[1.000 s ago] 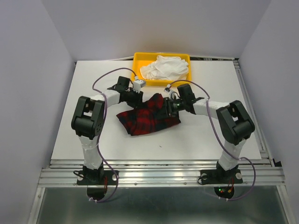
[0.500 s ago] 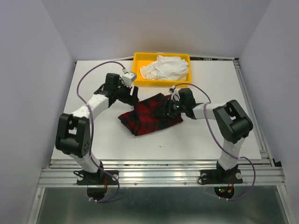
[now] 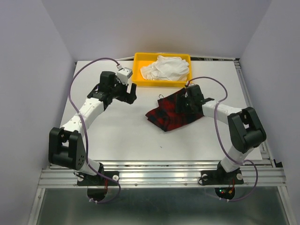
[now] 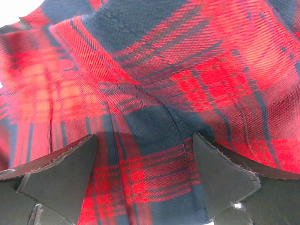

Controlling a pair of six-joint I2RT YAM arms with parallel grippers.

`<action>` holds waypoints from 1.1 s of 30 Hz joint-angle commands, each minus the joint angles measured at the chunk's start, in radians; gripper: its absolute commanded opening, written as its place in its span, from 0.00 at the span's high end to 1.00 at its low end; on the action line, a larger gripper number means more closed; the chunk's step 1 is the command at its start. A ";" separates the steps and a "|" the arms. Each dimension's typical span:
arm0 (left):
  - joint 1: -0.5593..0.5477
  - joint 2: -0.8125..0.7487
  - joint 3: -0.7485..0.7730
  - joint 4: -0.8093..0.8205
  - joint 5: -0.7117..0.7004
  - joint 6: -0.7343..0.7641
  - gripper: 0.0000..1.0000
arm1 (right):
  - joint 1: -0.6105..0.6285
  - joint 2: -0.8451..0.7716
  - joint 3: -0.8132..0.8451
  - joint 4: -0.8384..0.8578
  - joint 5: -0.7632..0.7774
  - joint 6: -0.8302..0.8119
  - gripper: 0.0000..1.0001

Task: Fold and stack the skirts
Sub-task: Neatly place the folded skirt to the corner

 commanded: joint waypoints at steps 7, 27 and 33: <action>0.001 -0.041 0.062 -0.025 -0.054 0.016 0.02 | -0.267 0.091 0.065 -0.363 0.296 -0.268 0.02; 0.001 -0.005 0.111 -0.128 -0.044 -0.038 0.02 | -0.586 0.631 0.819 -0.403 0.334 -0.266 0.00; 0.003 0.001 0.081 -0.123 -0.047 -0.035 0.02 | -0.586 0.832 1.047 -0.389 0.325 -0.240 0.00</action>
